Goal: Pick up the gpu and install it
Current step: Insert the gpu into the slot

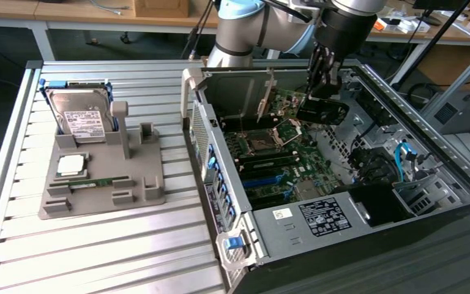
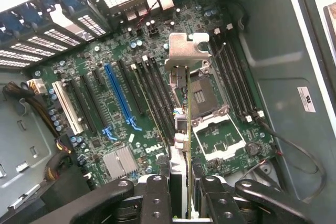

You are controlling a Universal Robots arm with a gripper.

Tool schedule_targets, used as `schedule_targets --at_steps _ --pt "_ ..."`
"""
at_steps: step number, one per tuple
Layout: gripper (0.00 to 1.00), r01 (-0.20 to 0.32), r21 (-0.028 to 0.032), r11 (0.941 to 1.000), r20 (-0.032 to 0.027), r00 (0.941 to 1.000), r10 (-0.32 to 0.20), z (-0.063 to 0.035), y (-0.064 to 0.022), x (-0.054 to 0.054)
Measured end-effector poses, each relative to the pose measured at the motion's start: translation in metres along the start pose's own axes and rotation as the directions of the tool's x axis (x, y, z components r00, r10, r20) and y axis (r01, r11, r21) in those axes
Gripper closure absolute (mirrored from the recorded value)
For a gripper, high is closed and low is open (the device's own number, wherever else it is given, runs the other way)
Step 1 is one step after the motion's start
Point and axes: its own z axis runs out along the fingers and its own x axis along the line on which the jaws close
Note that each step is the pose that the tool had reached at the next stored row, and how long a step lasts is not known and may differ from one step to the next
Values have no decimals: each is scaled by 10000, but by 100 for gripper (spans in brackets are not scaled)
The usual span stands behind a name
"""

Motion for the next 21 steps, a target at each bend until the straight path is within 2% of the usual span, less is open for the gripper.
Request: schedule_targets --at_steps 8,21 --pt "73 339 -9 9994 7 9994 -339 0 0 0" --pt "73 1090 -30 9940 22 9940 -1090 0 0 0"
